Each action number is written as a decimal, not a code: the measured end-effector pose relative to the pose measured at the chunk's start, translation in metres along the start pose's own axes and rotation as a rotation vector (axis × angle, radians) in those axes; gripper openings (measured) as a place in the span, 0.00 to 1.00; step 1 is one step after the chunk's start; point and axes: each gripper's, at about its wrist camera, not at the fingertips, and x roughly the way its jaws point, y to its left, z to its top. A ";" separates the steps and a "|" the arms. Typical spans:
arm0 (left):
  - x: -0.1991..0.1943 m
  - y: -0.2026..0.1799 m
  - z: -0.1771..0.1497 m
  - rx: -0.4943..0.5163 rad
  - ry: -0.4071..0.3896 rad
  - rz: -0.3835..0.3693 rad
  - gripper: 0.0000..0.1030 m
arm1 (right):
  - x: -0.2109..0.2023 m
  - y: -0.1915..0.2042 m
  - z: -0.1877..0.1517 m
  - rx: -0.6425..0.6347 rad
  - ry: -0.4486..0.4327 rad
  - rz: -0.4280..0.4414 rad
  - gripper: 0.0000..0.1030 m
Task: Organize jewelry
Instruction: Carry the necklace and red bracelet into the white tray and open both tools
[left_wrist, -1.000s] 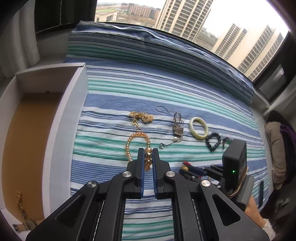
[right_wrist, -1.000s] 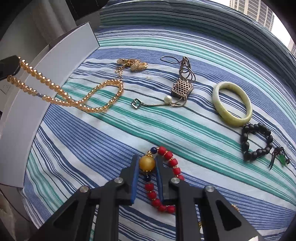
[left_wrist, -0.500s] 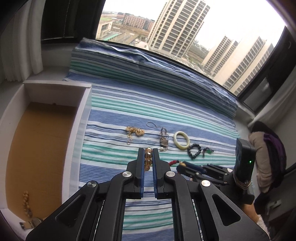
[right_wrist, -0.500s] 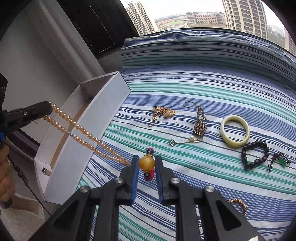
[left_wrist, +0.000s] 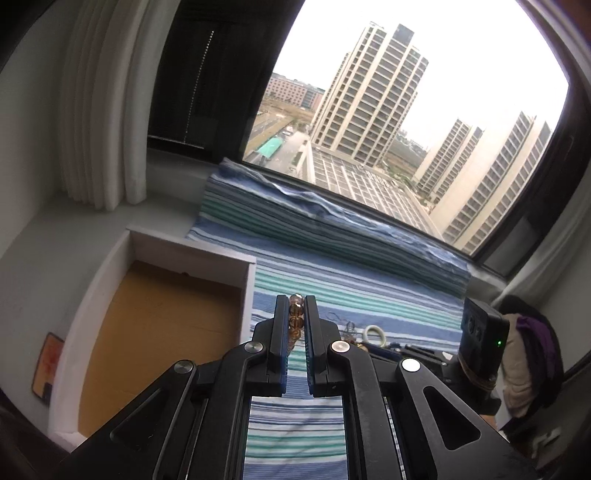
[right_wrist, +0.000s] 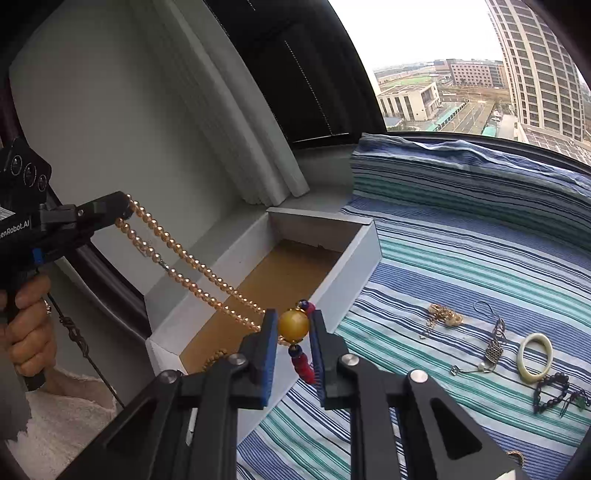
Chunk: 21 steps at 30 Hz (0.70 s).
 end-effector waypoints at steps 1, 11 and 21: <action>-0.001 0.010 0.004 -0.003 -0.003 0.026 0.05 | 0.005 0.012 0.008 -0.014 0.000 0.020 0.17; 0.086 0.114 -0.041 -0.043 0.155 0.245 0.05 | 0.122 0.088 0.018 -0.069 0.122 0.066 0.17; 0.142 0.195 -0.122 -0.130 0.330 0.362 0.06 | 0.236 0.104 -0.054 -0.133 0.340 -0.071 0.17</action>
